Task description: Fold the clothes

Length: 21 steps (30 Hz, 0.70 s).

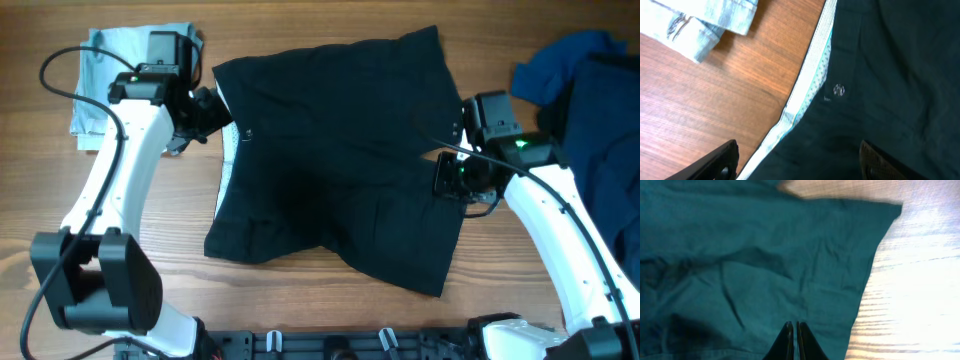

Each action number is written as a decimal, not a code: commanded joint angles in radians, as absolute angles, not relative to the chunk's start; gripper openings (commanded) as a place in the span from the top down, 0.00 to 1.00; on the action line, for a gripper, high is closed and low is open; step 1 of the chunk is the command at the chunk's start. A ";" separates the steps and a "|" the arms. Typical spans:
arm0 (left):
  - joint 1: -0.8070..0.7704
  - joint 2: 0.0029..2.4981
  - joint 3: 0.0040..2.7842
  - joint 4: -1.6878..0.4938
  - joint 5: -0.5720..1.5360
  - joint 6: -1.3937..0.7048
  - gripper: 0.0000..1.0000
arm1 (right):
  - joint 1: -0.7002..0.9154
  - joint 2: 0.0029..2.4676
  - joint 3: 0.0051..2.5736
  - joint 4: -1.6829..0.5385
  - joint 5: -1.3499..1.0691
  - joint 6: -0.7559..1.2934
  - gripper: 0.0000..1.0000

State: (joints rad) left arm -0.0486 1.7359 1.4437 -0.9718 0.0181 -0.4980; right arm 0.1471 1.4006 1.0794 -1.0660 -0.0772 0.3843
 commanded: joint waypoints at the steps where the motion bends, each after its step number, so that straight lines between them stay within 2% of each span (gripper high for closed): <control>1: -0.036 1.757 1.438 -0.941 0.083 -0.456 0.22 | 0.104 1.402 0.980 -1.002 -0.121 0.427 0.96; 9: -0.037 1.758 1.438 -0.887 0.091 -0.444 0.22 | -0.049 1.489 0.871 -0.868 -0.193 0.420 0.96; 16: -0.037 1.758 1.438 -0.882 0.105 -0.444 0.21 | -0.051 1.634 0.871 -0.804 -0.293 0.367 0.96; 21: -0.037 1.758 1.438 -0.882 0.105 -0.444 0.20 | -0.051 1.675 0.844 -0.801 -0.175 0.415 0.96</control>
State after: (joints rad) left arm -0.0376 1.7504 1.4429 -0.8852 0.0891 -0.4641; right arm -0.0494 1.6432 0.8734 -0.8062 -0.2417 0.3885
